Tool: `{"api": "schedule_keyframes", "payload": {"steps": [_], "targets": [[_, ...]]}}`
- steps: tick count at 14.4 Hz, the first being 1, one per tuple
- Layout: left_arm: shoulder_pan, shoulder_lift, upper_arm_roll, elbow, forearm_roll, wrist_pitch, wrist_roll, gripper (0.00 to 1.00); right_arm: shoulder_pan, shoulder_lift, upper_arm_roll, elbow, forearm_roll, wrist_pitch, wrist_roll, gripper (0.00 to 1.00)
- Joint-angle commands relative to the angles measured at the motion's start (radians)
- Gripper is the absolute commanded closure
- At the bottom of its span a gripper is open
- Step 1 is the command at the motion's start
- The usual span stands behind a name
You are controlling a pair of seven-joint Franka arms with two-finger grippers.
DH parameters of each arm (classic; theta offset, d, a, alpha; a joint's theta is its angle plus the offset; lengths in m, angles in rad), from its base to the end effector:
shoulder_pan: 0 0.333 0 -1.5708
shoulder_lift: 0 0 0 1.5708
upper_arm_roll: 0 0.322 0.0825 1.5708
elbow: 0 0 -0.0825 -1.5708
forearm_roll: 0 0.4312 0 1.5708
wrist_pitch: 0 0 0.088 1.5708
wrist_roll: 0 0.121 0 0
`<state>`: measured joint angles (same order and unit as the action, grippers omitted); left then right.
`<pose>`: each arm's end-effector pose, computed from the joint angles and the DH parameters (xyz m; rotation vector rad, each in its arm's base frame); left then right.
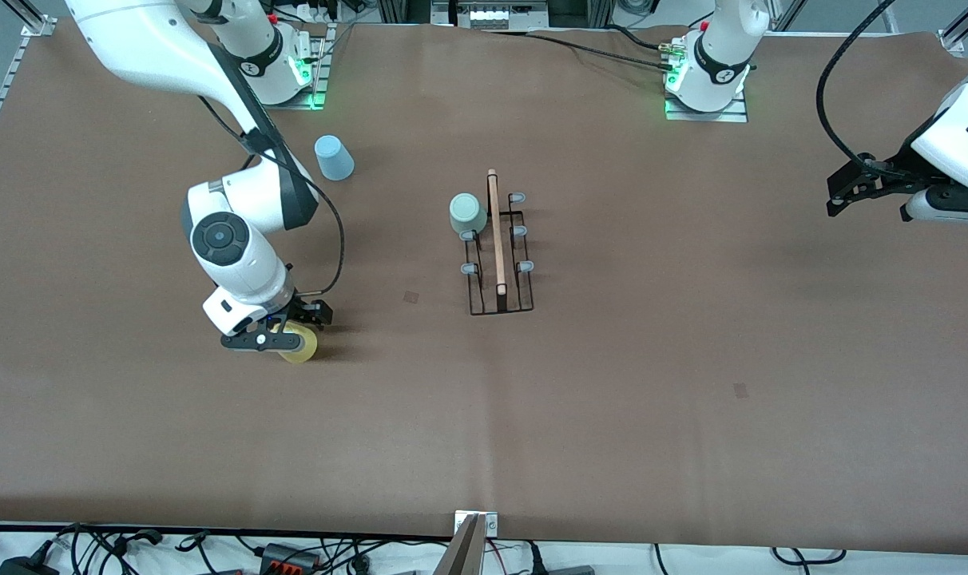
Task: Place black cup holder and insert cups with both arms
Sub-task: 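Lower the right gripper around the yellow cup and close it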
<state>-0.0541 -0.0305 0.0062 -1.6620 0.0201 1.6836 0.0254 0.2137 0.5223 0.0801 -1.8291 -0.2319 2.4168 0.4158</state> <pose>0.6017 -0.0266 0.5973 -3.1191 0.1171 -0.0817 0.6647 0.1950 0.2123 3.0484 0.0527 0.1625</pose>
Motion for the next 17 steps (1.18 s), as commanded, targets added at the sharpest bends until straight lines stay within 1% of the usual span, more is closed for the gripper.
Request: {"api": "schedule_keyframes", "payload": {"steps": [1, 4, 9, 14, 15, 16, 17], "targets": [[-0.013, 0.014, 0.009, 0.030, -0.014, -0.012, 0.005, 0.00, 0.003, 0.002, -0.029, -0.001, -0.018, 0.016, -0.069, 0.00], [-0.013, 0.012, 0.009, 0.030, -0.014, -0.012, 0.004, 0.00, 0.001, 0.016, -0.034, -0.006, -0.020, 0.037, -0.080, 0.00], [-0.013, 0.012, 0.008, 0.030, -0.015, -0.013, 0.005, 0.00, 0.001, 0.036, -0.051, -0.039, -0.026, 0.139, -0.081, 0.00], [-0.013, 0.012, 0.008, 0.030, -0.015, -0.016, 0.004, 0.00, 0.000, 0.039, -0.066, -0.042, -0.026, 0.169, -0.121, 0.00], [-0.013, 0.012, 0.008, 0.030, -0.015, -0.016, 0.004, 0.00, 0.000, 0.041, -0.068, -0.044, -0.026, 0.176, -0.146, 0.19], [-0.013, 0.012, 0.008, 0.030, -0.015, -0.016, 0.004, 0.00, -0.004, 0.042, -0.068, -0.045, -0.026, 0.176, -0.161, 0.41], [-0.013, 0.012, 0.008, 0.030, -0.015, -0.016, 0.004, 0.00, -0.005, 0.041, -0.068, -0.045, -0.026, 0.171, -0.163, 0.59]]}}
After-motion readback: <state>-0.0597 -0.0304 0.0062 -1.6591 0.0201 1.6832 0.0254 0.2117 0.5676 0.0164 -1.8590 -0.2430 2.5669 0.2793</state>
